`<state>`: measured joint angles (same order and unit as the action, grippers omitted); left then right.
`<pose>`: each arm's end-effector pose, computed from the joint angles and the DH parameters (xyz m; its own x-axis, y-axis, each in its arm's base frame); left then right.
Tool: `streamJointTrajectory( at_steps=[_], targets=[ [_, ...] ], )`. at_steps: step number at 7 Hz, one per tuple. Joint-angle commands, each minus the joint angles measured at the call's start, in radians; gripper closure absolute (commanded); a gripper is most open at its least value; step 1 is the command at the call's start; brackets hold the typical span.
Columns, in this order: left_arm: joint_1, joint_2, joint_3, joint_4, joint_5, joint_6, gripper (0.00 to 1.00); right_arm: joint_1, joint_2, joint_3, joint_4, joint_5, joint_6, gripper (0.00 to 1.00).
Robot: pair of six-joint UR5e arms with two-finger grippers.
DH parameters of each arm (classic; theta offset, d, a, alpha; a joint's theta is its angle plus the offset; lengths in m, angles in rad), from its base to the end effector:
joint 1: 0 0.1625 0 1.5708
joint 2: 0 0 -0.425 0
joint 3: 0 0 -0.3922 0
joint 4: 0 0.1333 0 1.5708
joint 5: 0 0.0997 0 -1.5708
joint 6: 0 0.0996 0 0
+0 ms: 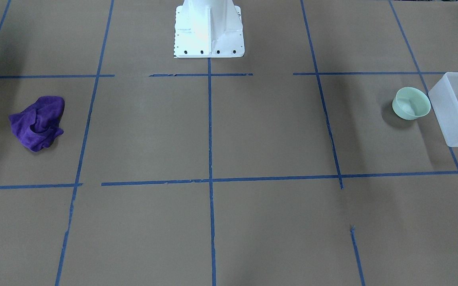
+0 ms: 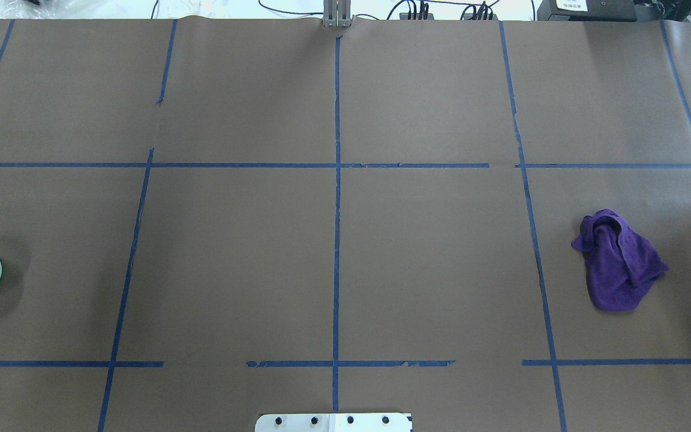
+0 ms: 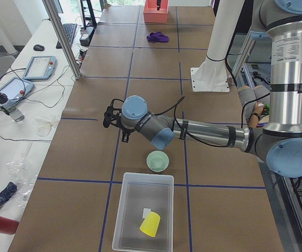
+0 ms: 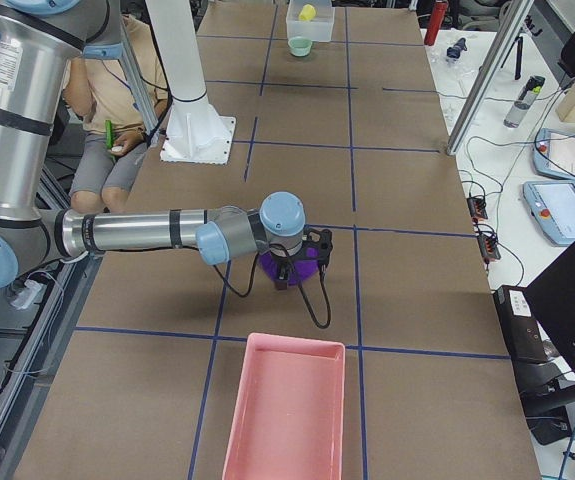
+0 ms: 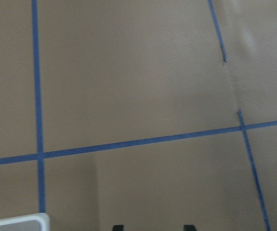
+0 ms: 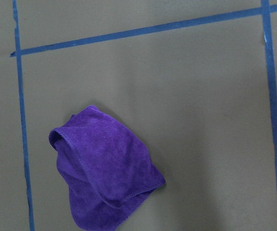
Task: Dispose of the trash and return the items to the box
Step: 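Release the cup and raise the left gripper from the clear box, then lower the right gripper onto the purple cloth and grasp it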
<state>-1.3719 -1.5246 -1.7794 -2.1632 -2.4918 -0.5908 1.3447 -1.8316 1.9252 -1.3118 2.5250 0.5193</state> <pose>0.0422 -0.4825 0.4992 0.4832 0.1457 -0.8633 0.1508 0.9575 0.2460 -0.0377 -0.3960 0.5561 0.5388 0.1030 0.8361 -0.0657 0.9946 -0.0802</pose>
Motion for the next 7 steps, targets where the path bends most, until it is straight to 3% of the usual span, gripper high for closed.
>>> streamJointTrajectory(
  at_steps=[1,2,3,5,6,7],
  targets=[
    [0.16,-0.028,-0.087,-0.009,0.153,-0.09,0.29,-0.198,0.13,0.003,0.002,-0.174,0.233,0.0],
    [0.178,-0.038,-0.09,-0.01,0.16,-0.092,0.27,-0.273,0.168,0.002,0.002,-0.262,0.287,0.0],
    [0.18,-0.042,-0.09,-0.01,0.16,-0.093,0.27,-0.348,0.169,-0.017,0.105,-0.334,0.321,0.0],
    [0.179,-0.042,-0.106,-0.012,0.16,-0.119,0.27,-0.438,0.169,-0.156,0.349,-0.388,0.401,0.0],
    [0.177,-0.04,-0.107,-0.012,0.16,-0.119,0.27,-0.472,0.17,-0.204,0.362,-0.408,0.401,0.06],
    [0.175,-0.037,-0.118,-0.012,0.16,-0.121,0.27,-0.467,0.152,-0.16,0.364,-0.396,0.401,0.99]
  ],
)
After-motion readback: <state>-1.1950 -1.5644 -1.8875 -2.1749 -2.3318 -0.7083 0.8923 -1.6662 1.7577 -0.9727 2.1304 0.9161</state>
